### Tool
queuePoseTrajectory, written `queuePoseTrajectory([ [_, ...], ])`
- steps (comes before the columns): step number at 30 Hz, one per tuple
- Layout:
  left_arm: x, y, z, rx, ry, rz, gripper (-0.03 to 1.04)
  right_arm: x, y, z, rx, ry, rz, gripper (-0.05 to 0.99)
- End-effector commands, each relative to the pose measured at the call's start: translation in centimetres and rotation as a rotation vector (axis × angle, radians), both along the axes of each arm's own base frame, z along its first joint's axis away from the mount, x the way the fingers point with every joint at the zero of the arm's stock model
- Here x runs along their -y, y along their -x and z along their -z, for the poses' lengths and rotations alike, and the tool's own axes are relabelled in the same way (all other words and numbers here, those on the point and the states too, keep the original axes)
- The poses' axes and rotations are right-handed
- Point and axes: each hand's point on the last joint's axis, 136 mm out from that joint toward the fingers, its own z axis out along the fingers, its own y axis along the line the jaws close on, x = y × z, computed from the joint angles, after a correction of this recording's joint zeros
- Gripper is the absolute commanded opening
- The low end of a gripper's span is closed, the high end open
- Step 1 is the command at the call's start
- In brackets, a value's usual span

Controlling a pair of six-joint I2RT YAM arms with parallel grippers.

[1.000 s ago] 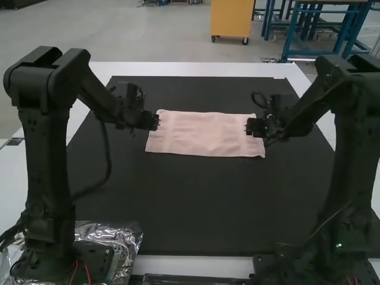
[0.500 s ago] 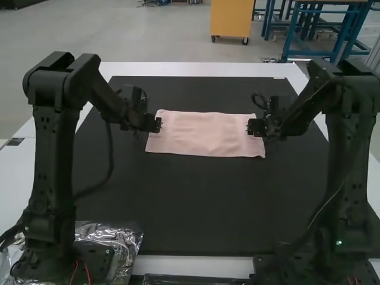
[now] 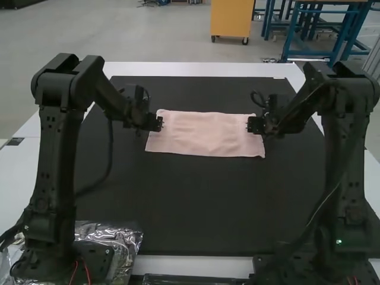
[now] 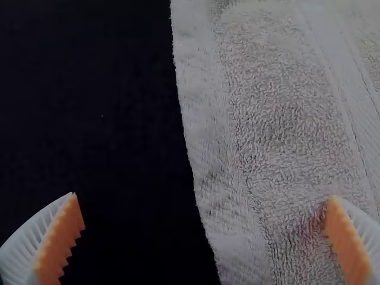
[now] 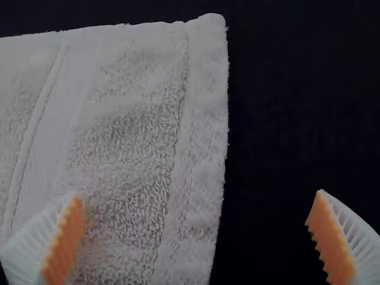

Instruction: Fold the towel.

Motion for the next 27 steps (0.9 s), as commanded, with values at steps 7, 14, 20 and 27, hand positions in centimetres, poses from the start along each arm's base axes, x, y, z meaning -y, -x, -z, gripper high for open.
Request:
queuePoseTrajectory([
  [7,-0.3,0.0,2.0,-0.037,-0.02,-0.003,0.05,-2.8,2.4,2.7,-0.131,-0.136,-0.168,0.26],
  [14,-0.2,0.3,2.2,-0.035,-0.015,0.001,0.02,-1.9,2.8,3.3,-0.172,-0.142,-0.151,-0.02],
  [20,0.1,-0.1,1.1,-0.005,-0.004,0.009,0.02,-1.3,2.0,1.2,-0.119,-0.104,-0.143,-0.02],
  [27,0.5,-1.1,-2.8,0.077,0.019,0.023,0.02,-0.6,0.3,-3.0,-0.005,-0.083,-0.108,-0.03],
])
